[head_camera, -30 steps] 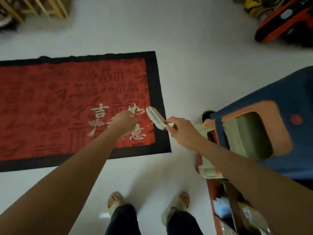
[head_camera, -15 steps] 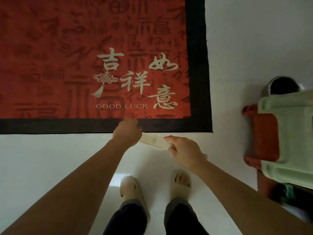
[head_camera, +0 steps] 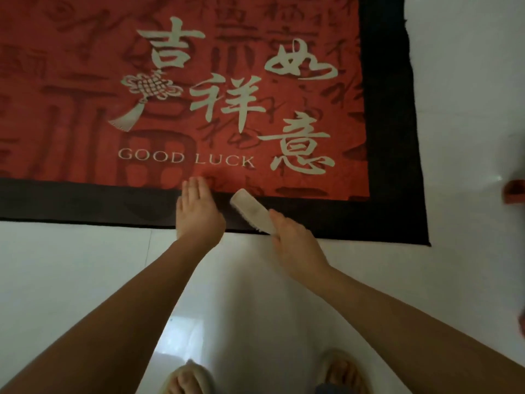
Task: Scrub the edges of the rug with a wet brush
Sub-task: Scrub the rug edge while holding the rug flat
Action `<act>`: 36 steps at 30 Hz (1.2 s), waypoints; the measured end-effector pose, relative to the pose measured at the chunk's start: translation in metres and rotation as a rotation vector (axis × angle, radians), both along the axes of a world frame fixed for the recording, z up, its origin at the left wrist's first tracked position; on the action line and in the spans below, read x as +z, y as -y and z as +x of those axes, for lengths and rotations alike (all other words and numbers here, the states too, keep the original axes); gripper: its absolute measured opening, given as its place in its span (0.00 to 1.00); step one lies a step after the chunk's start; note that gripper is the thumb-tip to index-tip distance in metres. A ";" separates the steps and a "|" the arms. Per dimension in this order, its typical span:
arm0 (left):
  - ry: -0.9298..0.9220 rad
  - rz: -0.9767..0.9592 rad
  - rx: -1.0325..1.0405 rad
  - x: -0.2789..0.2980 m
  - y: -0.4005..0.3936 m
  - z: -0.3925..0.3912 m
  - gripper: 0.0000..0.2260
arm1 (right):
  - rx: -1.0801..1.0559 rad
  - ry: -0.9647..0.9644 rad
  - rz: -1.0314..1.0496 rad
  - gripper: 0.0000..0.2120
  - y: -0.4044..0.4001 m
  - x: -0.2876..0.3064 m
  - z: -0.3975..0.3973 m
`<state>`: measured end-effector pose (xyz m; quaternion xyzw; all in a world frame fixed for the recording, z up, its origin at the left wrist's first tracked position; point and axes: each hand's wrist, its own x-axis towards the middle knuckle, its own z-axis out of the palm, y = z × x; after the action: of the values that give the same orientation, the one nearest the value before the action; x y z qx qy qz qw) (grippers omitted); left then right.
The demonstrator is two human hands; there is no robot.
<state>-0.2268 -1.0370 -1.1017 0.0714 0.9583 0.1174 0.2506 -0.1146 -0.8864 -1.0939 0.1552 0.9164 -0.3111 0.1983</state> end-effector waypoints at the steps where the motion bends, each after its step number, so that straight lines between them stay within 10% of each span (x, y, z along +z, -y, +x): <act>1: 0.001 -0.031 0.077 -0.009 0.016 -0.007 0.35 | 0.084 -0.016 -0.004 0.27 0.016 -0.008 -0.015; 15: 0.047 0.025 0.060 -0.063 0.125 -0.041 0.47 | 0.186 -0.177 -0.067 0.20 0.152 -0.067 -0.106; 25: 0.007 0.008 -0.179 -0.072 0.023 0.012 0.51 | -0.676 -0.206 0.258 0.22 -0.013 -0.061 0.042; 36: -0.014 0.087 -0.060 -0.081 0.101 -0.006 0.46 | -0.087 -0.122 0.053 0.25 0.148 -0.068 -0.056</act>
<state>-0.2333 -1.1377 -1.1826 0.1119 0.9514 0.1510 0.2438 -0.1709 -1.0347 -1.1617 0.1806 0.9271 -0.3038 0.1244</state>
